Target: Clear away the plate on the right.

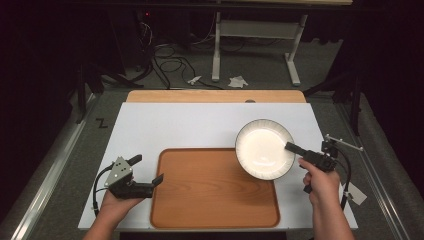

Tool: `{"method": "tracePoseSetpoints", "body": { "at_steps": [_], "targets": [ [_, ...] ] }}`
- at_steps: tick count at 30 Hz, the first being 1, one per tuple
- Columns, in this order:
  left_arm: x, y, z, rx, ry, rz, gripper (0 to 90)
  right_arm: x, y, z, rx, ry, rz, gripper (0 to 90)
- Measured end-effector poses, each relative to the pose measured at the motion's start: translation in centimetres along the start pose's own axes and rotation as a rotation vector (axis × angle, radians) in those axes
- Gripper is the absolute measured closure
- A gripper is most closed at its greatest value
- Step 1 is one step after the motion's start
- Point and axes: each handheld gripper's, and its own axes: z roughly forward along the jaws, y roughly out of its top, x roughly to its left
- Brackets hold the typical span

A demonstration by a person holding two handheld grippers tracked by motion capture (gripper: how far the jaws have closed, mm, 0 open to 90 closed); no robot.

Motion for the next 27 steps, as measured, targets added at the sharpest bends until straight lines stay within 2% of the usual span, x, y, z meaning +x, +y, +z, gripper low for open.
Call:
{"method": "tracePoseSetpoints", "body": {
  "at_steps": [5, 14, 23, 25, 27],
  "targets": [
    [0.0, 0.0, 0.3, 0.002, 0.010, -0.007, 0.3, 0.5, -0.6, 1.2, 0.052, 0.011, -0.046, 85.1],
    [0.1, 0.0, 0.1, 0.002, 0.009, -0.005, 0.3, 1.5, -1.5, 3.1, 0.131, 0.026, -0.076, 85.0],
    [0.1, 0.1, -0.2, -0.014, 0.018, -0.005, 0.3, 3.6, -2.0, 5.0, 0.170, 0.052, -0.114, 85.0],
    [0.1, 0.1, -0.3, -0.013, 0.021, -0.002, 0.3, 4.5, -2.2, 5.5, 0.189, 0.059, -0.148, 85.1],
    [0.1, 0.2, -0.6, -0.026, 0.022, -0.005, 0.3, 5.2, -2.3, 6.0, 0.199, 0.059, -0.156, 85.0]
  ]
}}
